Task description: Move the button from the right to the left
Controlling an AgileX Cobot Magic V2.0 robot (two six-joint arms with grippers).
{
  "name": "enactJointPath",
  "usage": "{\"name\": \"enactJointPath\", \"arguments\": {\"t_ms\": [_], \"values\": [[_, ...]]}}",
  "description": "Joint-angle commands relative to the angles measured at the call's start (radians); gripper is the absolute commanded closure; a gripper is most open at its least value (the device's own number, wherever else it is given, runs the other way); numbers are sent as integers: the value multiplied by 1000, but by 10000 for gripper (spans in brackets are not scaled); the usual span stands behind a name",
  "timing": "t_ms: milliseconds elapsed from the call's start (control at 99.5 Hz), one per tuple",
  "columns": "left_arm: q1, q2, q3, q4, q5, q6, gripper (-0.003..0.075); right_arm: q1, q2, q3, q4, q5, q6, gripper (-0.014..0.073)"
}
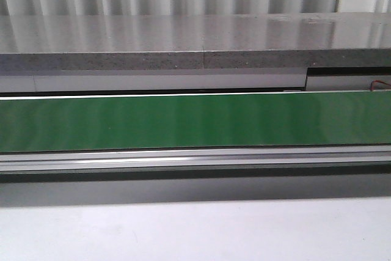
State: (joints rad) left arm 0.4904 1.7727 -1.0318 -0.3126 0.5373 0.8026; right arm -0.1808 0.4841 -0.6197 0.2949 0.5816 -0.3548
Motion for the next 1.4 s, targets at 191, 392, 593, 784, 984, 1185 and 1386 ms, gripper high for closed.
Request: {"name": "enactJointPath", "arguments": {"t_ms": [191, 392, 593, 784, 984, 1185, 1386], "values": [[-2, -39, -26, -29, -31, 3, 204, 2, 0, -28, 2, -69, -7, 662], [-2, -53, -61, -78, -10, 3, 205, 2, 0, -28, 2, -69, -7, 662], [-31, -151, -90, -127, 18, 3, 205, 2, 0, -28, 2, -69, -7, 662], [-128, -313, -90, -130, 7, 1, 205, 2, 0, -28, 2, -69, -7, 662], [-236, -486, -85, -157, 11, -67, 205, 2, 0, -28, 2, -69, -7, 662], [-295, -674, 4, -191, 9, -86, 206, 2, 0, -28, 2, -69, -7, 662], [-295, -888, 190, -301, -75, -86, 206, 2, 0, -28, 2, -69, -7, 662]]}}
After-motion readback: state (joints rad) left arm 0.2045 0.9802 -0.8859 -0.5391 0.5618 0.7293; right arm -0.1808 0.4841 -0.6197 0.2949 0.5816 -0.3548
